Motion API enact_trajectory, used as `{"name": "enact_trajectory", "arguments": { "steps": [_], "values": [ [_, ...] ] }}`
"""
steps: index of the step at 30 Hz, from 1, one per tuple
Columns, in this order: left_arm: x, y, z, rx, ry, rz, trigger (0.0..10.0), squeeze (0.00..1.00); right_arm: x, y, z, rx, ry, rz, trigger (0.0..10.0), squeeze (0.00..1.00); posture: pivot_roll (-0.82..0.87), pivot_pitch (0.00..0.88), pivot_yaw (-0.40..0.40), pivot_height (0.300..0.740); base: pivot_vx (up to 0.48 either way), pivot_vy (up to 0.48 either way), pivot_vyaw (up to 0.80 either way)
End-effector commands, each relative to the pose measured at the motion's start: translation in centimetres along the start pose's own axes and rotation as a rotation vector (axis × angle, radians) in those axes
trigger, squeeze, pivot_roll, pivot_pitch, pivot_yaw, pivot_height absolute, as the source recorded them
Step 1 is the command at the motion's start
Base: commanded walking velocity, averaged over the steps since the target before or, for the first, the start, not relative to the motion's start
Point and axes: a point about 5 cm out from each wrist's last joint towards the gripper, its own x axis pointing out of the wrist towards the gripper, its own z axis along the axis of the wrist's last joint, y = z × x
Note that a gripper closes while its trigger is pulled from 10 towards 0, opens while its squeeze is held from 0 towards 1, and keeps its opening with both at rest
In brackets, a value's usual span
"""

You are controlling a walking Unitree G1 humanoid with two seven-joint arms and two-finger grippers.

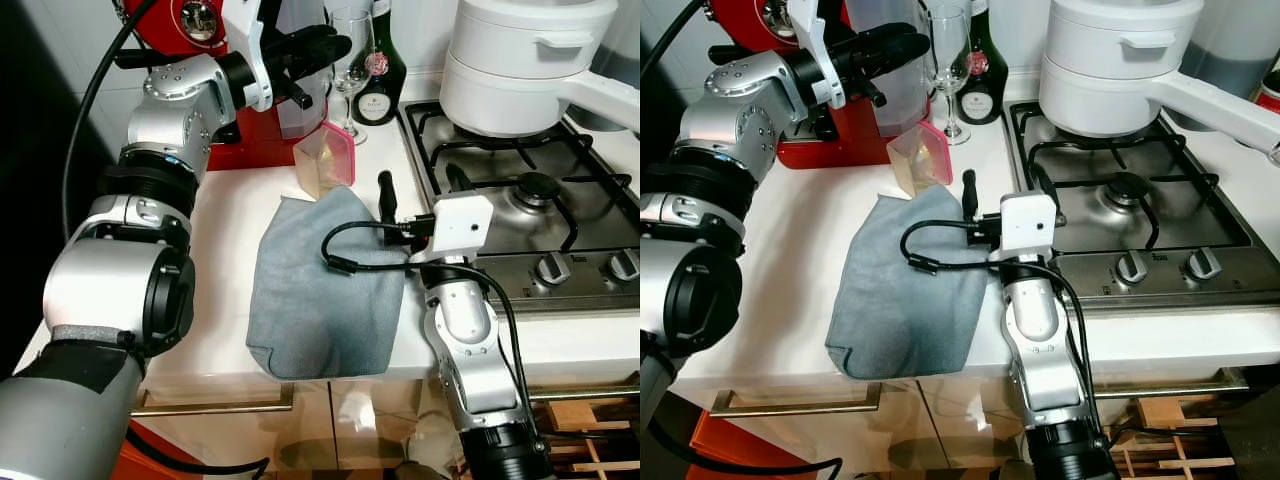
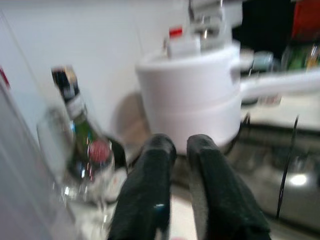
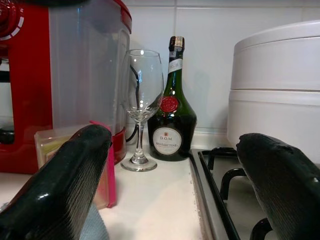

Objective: Restocking fridge

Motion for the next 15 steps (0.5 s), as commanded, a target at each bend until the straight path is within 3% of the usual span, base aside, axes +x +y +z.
{"name": "enact_trajectory", "arguments": {
  "steps": [1,2,3,9,15],
  "values": [
    [-0.6,0.4,-0.7,0.048,0.057,0.042,0.1,0.0,0.2,0.3,0.0,0.014,-0.005,0.004,10.0,0.0,-0.15,0.0,0.108,0.74,0.0,0.0,0.0],
    [-0.6,0.5,-0.8,0.053,0.066,0.051,10.0,0.94,0.2,0.3,0.0,0.014,-0.005,0.004,10.0,0.0,-0.15,0.0,0.11,0.74,0.0,0.0,0.0],
    [-0.8,0.7,-1.1,0.064,0.087,0.072,10.0,1.0,0.2,0.3,0.0,0.016,-0.005,0.002,10.0,0.0,-0.15,0.0,0.114,0.74,0.0,0.0,0.0],
    [-2.4,1.8,-2.2,0.087,0.143,0.159,10.0,1.0,-0.1,0.3,-0.1,0.022,0.005,-0.007,10.0,0.0,-0.16,0.0,0.115,0.74,0.0,0.0,0.0],
    [-3.0,2.2,-2.2,0.09,0.113,0.206,10.0,1.0,0.1,0.5,-0.6,0.013,0.049,0.016,10.0,0.0,-0.14,0.0,0.093,0.74,0.0,0.0,-0.67]
  ]
}}
